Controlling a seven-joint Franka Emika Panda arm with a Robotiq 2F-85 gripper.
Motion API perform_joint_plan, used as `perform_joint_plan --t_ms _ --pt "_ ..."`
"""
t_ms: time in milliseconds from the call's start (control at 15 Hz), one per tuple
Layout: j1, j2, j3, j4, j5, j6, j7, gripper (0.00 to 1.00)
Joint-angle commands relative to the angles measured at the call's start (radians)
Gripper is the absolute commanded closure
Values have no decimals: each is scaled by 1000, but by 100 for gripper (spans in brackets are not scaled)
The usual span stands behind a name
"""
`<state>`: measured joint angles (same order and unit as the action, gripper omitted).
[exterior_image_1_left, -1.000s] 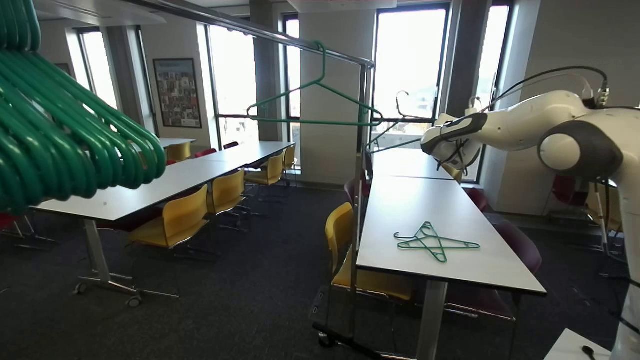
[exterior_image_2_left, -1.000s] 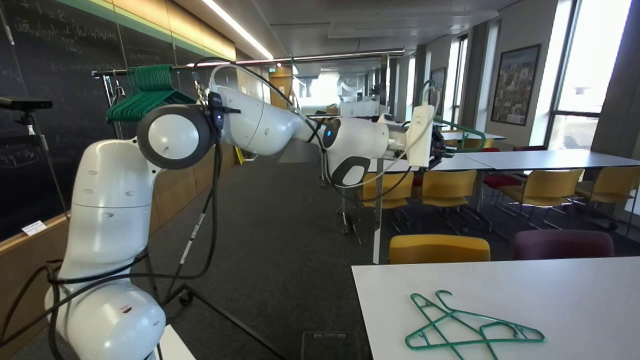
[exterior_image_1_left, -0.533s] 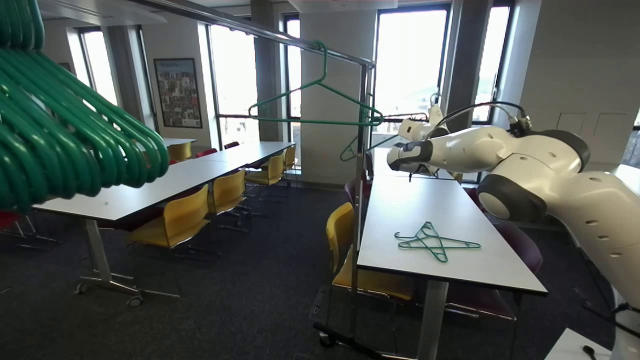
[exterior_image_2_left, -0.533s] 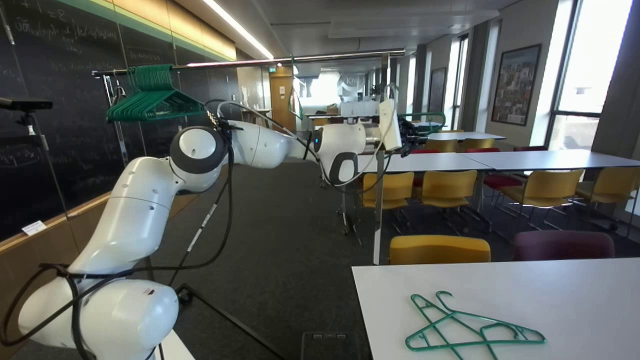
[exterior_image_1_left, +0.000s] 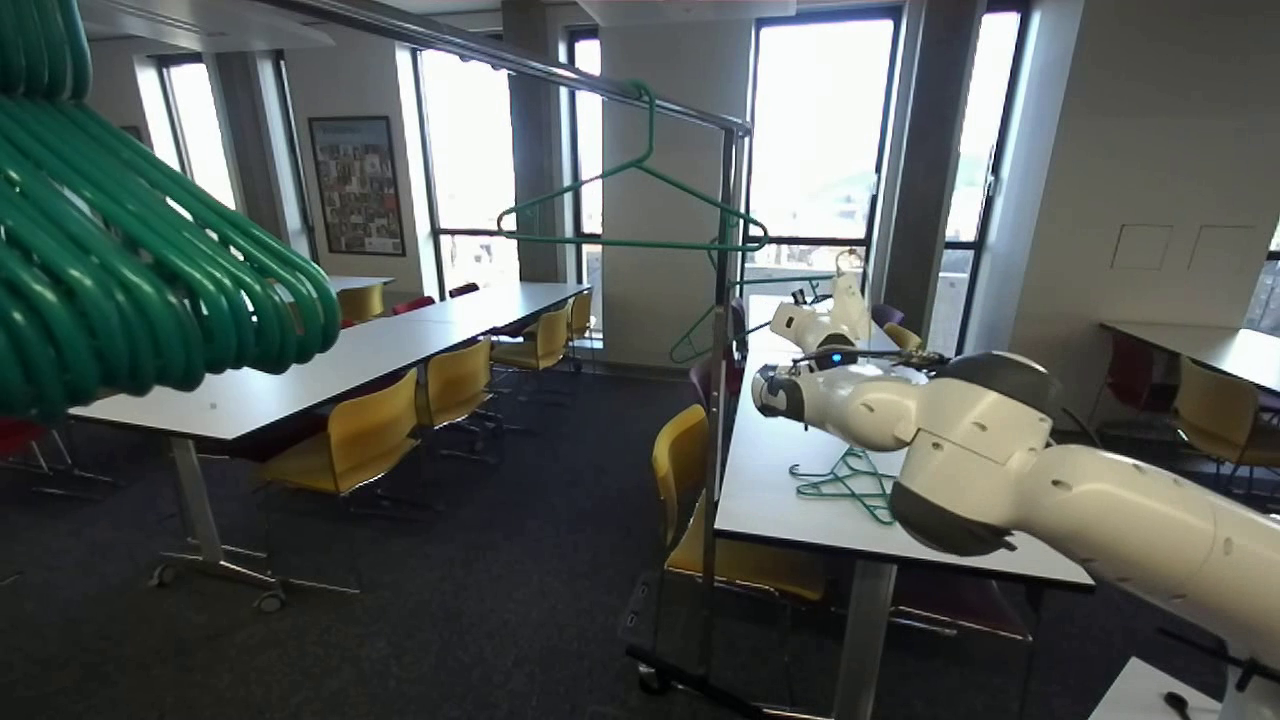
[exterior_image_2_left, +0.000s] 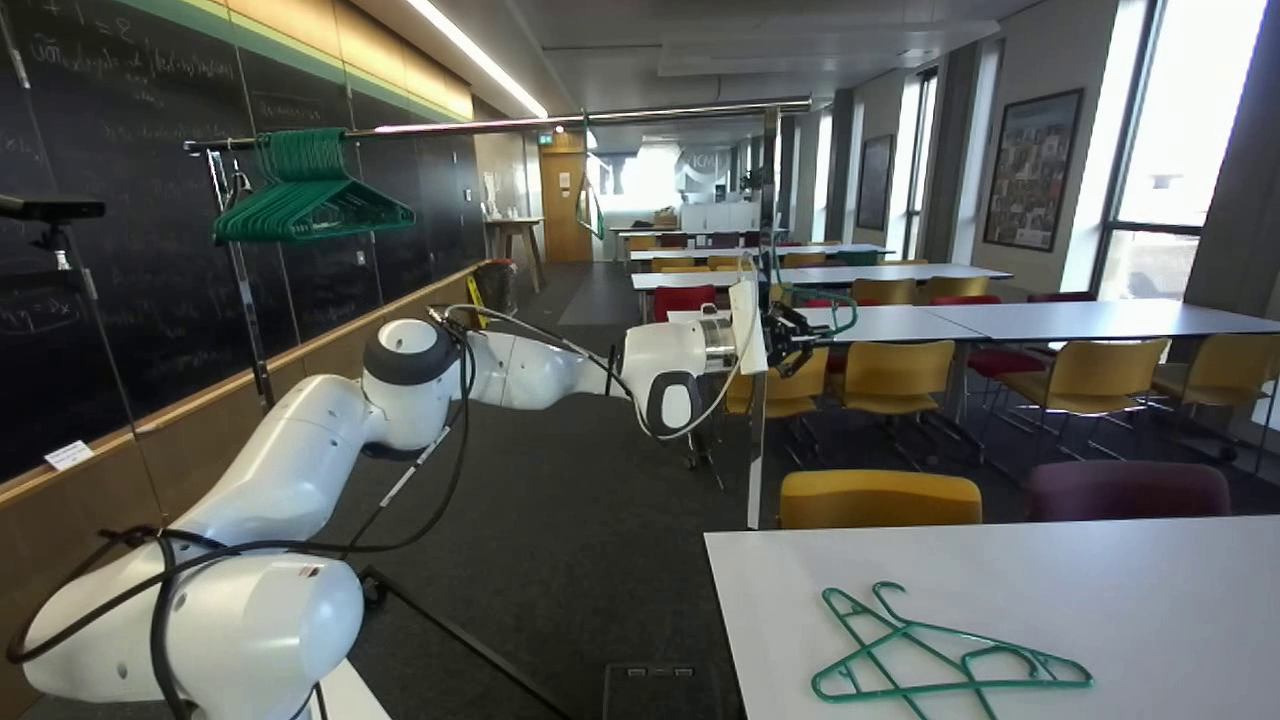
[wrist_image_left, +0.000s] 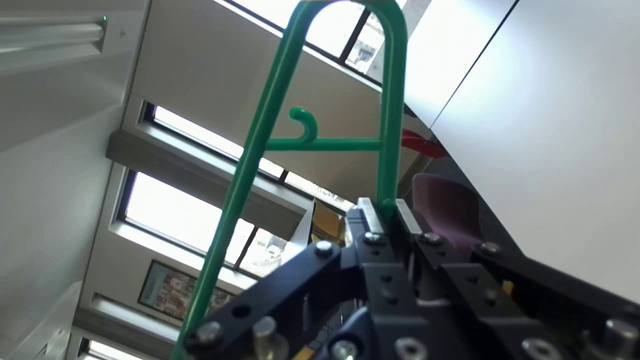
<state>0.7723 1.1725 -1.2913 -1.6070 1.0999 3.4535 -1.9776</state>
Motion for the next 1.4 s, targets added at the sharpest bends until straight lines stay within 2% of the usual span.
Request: perform_joint_plan --t_ms 0,200,400,667,1333 --pt "43 122 -87 -109 152 0 97 98" --pt "50 157 -92 -178 241 0 135 98" --pt "62 158 -96 -224 244 1 188 98" --pt "112 126 -117 -274 208 1 255 98" --pt "384 136 -230 -441 137 1 379 98"
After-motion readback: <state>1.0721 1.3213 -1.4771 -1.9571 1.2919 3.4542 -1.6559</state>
